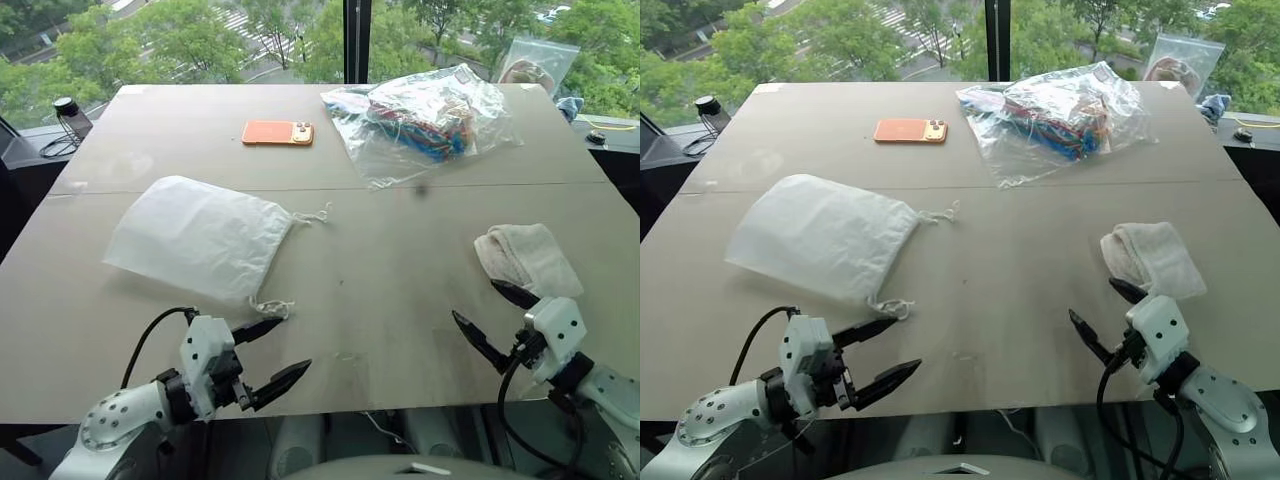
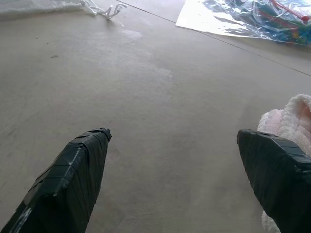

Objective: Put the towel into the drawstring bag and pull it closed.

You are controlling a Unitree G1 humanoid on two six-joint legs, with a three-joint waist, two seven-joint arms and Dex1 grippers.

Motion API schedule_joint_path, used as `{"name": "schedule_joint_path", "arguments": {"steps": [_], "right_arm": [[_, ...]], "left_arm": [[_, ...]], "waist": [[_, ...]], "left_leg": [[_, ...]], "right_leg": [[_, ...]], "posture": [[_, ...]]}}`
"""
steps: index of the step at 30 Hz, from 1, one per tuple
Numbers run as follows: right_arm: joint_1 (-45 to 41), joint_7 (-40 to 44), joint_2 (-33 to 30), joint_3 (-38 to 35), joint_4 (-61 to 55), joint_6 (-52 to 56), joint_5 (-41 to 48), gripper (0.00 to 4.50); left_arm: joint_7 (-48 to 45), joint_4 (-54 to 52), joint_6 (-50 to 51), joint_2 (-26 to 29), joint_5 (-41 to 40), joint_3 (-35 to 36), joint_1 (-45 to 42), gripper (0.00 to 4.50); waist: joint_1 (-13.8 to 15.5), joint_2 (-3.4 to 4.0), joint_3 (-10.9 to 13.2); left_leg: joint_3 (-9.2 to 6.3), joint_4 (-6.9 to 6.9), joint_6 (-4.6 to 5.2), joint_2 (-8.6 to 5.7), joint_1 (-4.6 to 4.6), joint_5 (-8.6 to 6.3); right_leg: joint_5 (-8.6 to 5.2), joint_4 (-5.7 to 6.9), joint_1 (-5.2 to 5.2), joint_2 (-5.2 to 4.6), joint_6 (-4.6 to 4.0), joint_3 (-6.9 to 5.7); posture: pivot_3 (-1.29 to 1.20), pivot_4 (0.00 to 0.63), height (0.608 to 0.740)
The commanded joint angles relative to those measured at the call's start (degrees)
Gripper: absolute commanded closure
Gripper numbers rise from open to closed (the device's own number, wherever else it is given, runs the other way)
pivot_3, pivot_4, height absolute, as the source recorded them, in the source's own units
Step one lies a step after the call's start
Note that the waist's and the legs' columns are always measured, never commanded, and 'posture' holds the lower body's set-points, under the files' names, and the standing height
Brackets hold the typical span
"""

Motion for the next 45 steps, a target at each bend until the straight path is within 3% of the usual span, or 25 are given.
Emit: {"name": "schedule_joint_path", "arguments": {"steps": [1,5,9,13,18,26,31,45], "right_arm": [[-1.94,2.63,-0.07,1.72,0.57,-5.48,0.05,0.0],[-3.41,11.15,-3.47,5.06,0.13,-10.37,2.83,0.0],[-2.29,15.18,-7.34,5.75,-1.57,-9.86,5.09,0.0],[-2.38,13.89,-7.69,6.12,-1.62,-9.46,4.16,0.0],[-2.08,12.37,-7.35,6.28,-1.61,-8.85,3.63,0.0],[-3.82,11.2,-7.43,6.71,-0.63,-8.73,2.87,0.0],[-4.99,11.18,-7.71,6.33,-0.38,-8.05,3.38,0.0],[-5.5,9.92,-6.95,7.41,-1.06,-6.11,3.03,0.0]], "left_arm": [[5.85,-2.06,-0.91,-3.43,1.17,-1.1,-3.91,0.03],[19.83,-2.81,5.25,-7.09,7.91,-3.0,-13.96,0.03],[35.93,-3.92,15.07,-4.2,29.73,-9.49,-19.67,0.03],[42.84,-1.54,18.45,-1.84,44.32,-16.42,-22.71,0.03],[48.84,4.61,19.16,-5.09,55.03,-23.5,-27.28,0.03],[54.77,14.09,15.25,-11.49,62.22,-26.18,-32.41,0.03],[58.6,18.09,16.22,-15.09,65.34,-24.13,-35.96,0.03],[63.64,22.25,14.52,-17.73,71.17,-21.75,-38.5,0.03]], "waist": [[-0.01,0.0,0.0],[0.28,-0.07,0.04],[0.01,-0.09,0.01],[0.02,-0.1,0.01],[0.24,-0.11,0.0],[0.22,-0.08,-0.06],[0.31,-0.09,-0.06],[0.22,-0.1,-0.06]], "left_leg": [[0.01,-0.01,0.01,0.0,0.0,-0.01],[-0.06,0.15,0.03,-0.04,0.01,0.0],[-0.18,0.2,0.03,-0.06,0.24,0.0],[-0.22,0.18,0.03,-0.06,0.21,0.0],[-0.25,0.15,0.02,-0.09,0.17,-0.01],[-0.31,0.15,0.03,-0.11,0.19,0.0],[-0.31,0.18,0.03,-0.13,0.17,0.0],[-0.35,0.18,0.03,-0.15,0.13,0.0]], "right_leg": [[-0.01,-0.01,0.0,0.01,0.0,0.01],[0.03,0.04,0.09,0.01,0.08,-0.04],[0.04,0.05,0.35,0.07,0.09,-0.05],[0.04,0.05,0.33,0.09,0.08,-0.07],[0.04,0.04,0.32,0.04,0.08,-0.12],[0.09,0.08,0.34,0.04,0.14,-0.15],[0.17,0.08,0.34,0.03,0.28,-0.16],[0.2,0.09,0.34,0.01,0.31,-0.18]], "posture": [[0.0,0.15,0.74],[0.0,0.15,0.74],[0.0,0.15,0.74],[0.0,0.15,0.74],[0.0,0.15,0.74],[0.0,0.15,0.74],[0.0,0.15,0.74],[0.0,0.15,0.74]]}}
